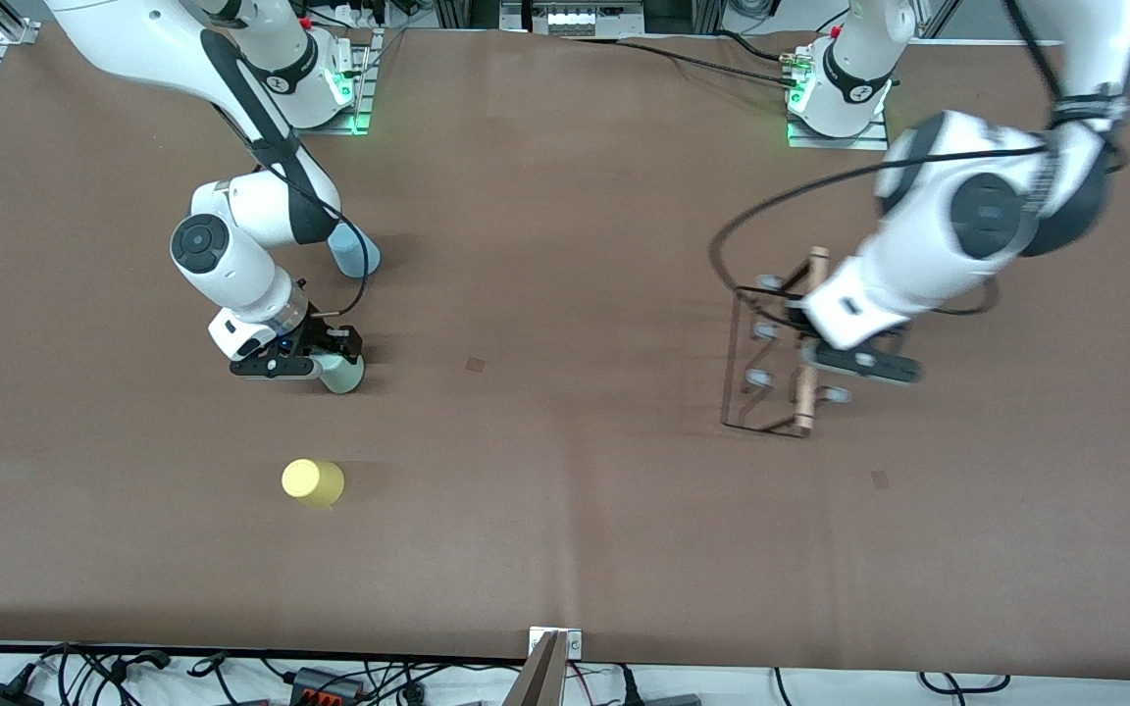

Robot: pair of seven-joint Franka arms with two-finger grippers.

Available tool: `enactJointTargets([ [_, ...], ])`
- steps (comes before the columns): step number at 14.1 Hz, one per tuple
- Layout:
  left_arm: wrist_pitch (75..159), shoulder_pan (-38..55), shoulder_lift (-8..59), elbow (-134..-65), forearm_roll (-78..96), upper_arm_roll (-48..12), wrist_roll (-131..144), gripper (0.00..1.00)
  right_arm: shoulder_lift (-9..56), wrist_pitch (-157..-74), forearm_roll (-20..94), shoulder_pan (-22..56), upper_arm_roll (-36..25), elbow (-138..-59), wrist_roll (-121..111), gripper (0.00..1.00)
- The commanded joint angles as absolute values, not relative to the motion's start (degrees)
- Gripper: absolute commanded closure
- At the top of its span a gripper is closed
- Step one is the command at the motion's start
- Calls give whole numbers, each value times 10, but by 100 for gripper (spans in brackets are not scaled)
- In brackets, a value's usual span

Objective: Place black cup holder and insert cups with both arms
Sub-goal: 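Lift the wire rack with the left gripper and carry it mid-table, then lower the wire rack onto the table and open the left gripper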

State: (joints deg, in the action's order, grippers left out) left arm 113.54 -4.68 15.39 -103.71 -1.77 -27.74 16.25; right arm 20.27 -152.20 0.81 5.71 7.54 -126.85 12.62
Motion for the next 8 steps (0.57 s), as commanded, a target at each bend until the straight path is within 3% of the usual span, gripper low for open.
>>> enactJointTargets([
  [1, 1151, 15, 170, -1027, -21, -280, 272, 91, 132, -1428, 4, 52, 69, -1262, 100, 91],
  [8, 1214, 120, 214, -1027, -48, -279, 432, 91, -14, -1187, 3, 19, 74, -1222, 25, 91],
])
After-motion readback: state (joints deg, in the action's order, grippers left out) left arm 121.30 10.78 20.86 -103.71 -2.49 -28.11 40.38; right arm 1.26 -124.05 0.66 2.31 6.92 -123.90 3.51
